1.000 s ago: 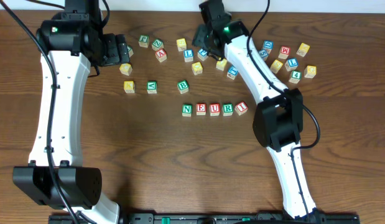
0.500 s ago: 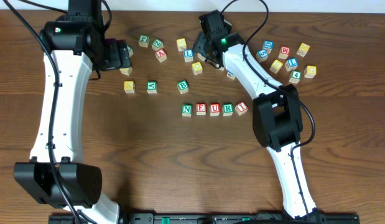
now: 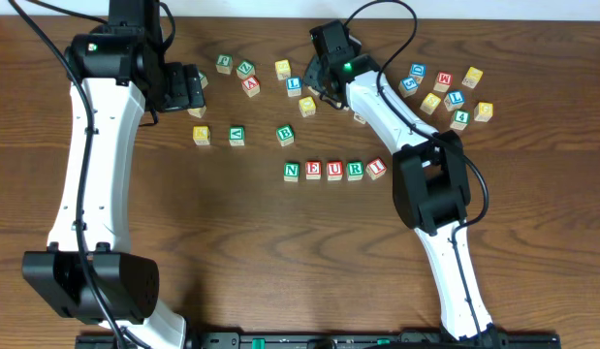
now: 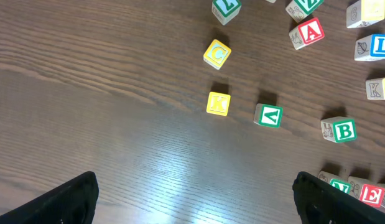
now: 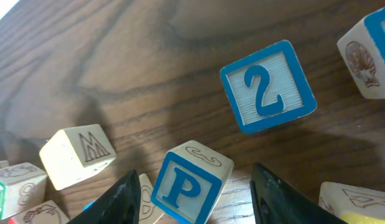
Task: Spell out NEURIPS
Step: 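Move the right gripper over the blue P block in the pile, then close the right gripper on the blue P block and lift it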
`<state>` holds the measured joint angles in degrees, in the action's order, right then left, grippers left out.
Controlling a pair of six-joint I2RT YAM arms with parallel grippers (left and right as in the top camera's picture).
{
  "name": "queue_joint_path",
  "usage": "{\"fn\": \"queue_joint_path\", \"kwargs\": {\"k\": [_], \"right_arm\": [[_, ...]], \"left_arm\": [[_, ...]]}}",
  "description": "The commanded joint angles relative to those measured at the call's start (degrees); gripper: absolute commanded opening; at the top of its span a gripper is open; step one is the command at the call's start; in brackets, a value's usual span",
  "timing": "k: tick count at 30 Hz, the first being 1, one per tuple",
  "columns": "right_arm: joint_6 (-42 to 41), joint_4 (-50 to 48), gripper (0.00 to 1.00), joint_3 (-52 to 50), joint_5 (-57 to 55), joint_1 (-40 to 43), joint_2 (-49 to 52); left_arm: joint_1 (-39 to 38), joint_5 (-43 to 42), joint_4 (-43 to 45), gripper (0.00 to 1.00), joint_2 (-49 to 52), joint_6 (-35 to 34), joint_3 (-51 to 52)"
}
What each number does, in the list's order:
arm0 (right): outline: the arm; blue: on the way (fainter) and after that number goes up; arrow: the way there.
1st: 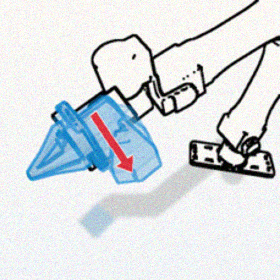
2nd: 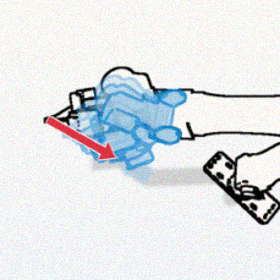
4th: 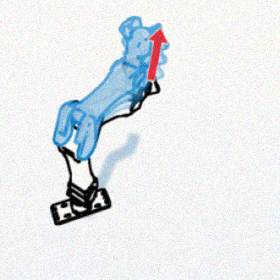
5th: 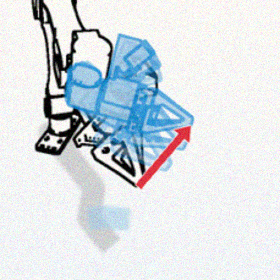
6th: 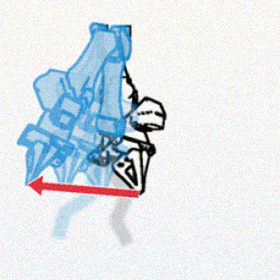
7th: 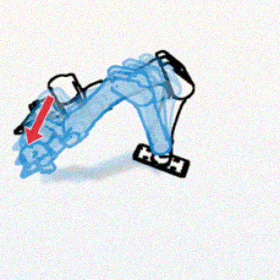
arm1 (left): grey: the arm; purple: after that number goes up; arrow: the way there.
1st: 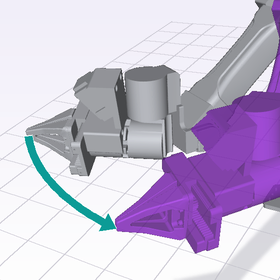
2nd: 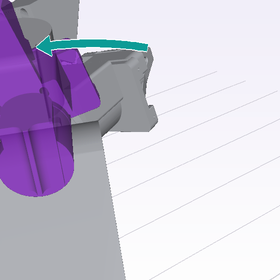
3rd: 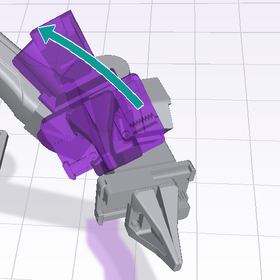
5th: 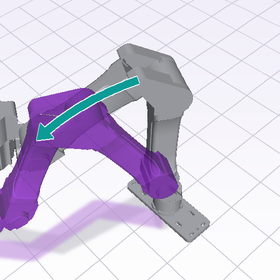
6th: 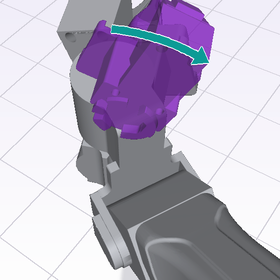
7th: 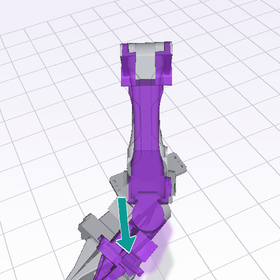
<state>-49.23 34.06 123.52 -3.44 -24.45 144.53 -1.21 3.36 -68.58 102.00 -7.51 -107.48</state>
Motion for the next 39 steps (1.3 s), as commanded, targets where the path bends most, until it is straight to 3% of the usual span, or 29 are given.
{"fn": "queue_joint_path", "kwargs": {"k": [1,17,22,39], "right_arm": [[0.1,0.0,0.52,-0.3,-0.5,-0.6,1.9],[4.3,-1.4,0.49,-0.3,-0.5,-0.9,3.1],[9.3,-1.1,0.44,-0.3,-0.5,-0.7,3.1],[28.5,2.4,0.40,-0.2,-0.5,-0.6,1.6]], "left_arm": [[0.2,0.1,-0.2,0.98,0.7,-0.3,0.4],[0.2,0.1,-0.2,0.98,0.7,-0.3,0.4],[0.2,0.1,-0.1,0.98,0.7,-0.3,0.4],[0.2,0.1,0.1,0.98,0.7,-0.3,0.4]]}}
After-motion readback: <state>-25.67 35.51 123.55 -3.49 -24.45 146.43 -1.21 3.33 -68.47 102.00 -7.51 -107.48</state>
